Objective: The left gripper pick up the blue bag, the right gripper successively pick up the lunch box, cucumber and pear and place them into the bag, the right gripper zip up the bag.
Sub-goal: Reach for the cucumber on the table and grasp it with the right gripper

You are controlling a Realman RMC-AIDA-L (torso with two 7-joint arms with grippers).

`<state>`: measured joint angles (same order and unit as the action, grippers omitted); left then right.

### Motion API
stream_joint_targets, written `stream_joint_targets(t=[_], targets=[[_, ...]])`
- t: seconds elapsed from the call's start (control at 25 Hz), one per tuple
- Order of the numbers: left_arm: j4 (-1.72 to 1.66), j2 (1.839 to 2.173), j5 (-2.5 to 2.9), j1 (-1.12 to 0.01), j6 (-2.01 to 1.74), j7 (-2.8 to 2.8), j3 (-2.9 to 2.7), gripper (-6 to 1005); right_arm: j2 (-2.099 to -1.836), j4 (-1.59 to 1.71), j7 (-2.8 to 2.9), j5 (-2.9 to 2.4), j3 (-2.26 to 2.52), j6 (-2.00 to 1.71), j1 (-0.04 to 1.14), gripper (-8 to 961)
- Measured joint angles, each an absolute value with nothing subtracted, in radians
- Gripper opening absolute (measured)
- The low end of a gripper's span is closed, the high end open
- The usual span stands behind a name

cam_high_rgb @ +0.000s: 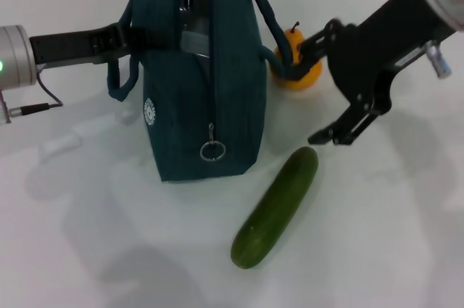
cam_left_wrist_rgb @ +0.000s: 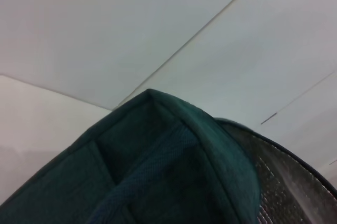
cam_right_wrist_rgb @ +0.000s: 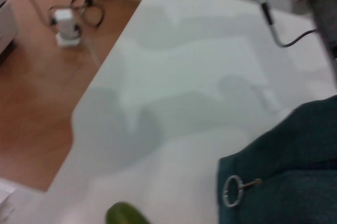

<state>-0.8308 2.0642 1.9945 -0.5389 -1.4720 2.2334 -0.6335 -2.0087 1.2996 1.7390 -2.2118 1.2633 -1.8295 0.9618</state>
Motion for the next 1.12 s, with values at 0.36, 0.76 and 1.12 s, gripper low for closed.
stream_joint_targets(t=[0.36, 0.76, 1.12], targets=[[-0.812, 2.068, 1.993, -0.538, -1.463, 2.212, -0.633, 35, -2.013, 1.259, 1.719, -2.236, 1.439, -1.825, 1.009, 876], [-0.758, 2.080, 1.960, -0.526, -1.446, 2.143, -0.634, 36, -2.020, 1.168, 1.660, -2.258, 1.556, -1.789, 1.034, 870], [-0.744, 2.081, 1.945, -0.521, -1.444, 2.124, -0.634, 36, -2.025, 1.093, 1.640, -2.275, 1.658, -1.745, 1.090, 865]])
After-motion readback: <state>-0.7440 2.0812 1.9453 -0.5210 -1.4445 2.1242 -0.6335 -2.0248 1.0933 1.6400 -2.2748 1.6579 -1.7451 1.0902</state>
